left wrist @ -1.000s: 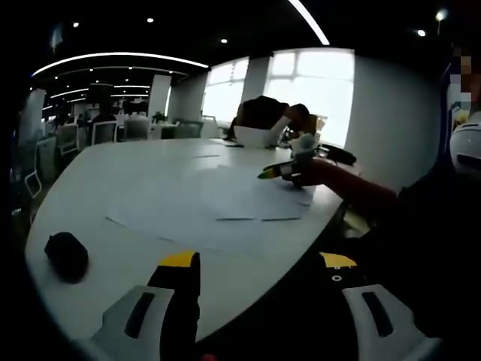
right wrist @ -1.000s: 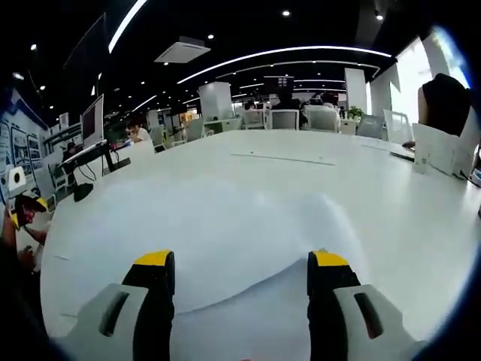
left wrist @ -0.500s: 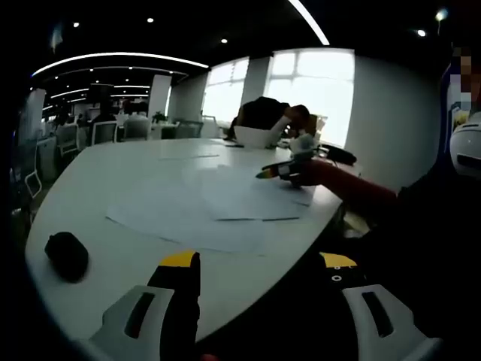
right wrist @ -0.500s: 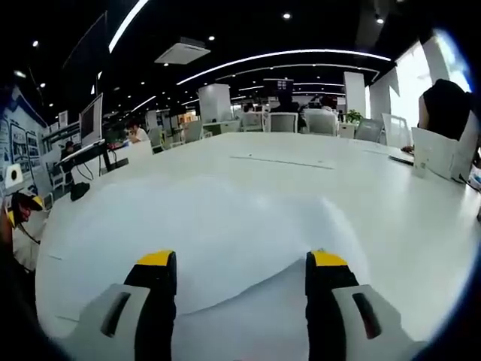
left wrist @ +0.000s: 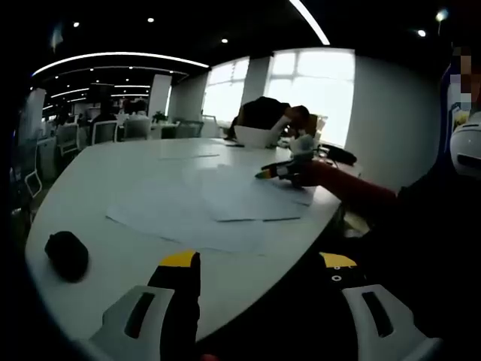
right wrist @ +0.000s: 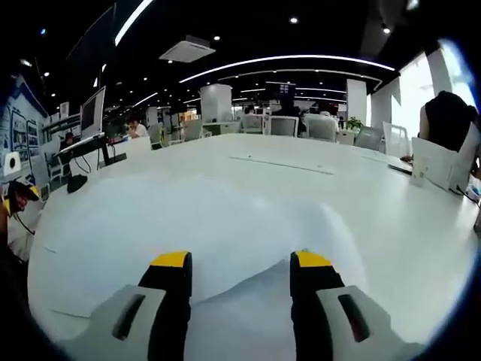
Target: Organize the stack of printing papers by aligning and flattening the scattered papers on the table
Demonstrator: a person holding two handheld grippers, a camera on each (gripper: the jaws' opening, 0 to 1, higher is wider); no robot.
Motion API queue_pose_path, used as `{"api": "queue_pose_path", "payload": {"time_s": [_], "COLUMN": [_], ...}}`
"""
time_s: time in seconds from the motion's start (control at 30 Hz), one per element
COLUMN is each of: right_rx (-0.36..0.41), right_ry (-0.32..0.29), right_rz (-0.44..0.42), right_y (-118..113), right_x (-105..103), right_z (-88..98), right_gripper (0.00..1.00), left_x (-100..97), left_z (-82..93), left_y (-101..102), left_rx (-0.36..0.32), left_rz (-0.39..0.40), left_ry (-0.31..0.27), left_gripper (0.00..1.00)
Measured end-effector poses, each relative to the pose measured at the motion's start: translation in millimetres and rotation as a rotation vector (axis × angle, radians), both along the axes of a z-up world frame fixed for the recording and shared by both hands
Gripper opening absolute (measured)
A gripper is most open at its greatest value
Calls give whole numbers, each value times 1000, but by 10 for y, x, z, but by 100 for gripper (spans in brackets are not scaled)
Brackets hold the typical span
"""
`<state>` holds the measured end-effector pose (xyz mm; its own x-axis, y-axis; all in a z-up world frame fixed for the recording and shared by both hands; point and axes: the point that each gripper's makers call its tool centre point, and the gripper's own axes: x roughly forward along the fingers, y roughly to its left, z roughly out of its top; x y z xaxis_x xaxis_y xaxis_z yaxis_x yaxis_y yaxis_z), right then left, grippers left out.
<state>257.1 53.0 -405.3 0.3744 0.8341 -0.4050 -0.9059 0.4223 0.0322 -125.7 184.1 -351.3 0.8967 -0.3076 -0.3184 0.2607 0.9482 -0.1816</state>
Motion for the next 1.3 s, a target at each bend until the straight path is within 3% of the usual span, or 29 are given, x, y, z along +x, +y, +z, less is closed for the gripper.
{"api": "queue_pose_path", "payload": {"time_s": [0.67, 1.3], "right_rx": [0, 45], "right_ry": [-19, -7], "right_rz": [10, -6], "right_y": [6, -14], "right_x": [-128, -139], "right_z": [-8, 17], "right_gripper": [31, 9], "left_x": [15, 2], "left_z": [8, -25], "left_y": [-20, -24], "left_rx": [4, 1], "left_rz": [-6, -5], "left_ry": [1, 6], "left_gripper": [65, 65]}}
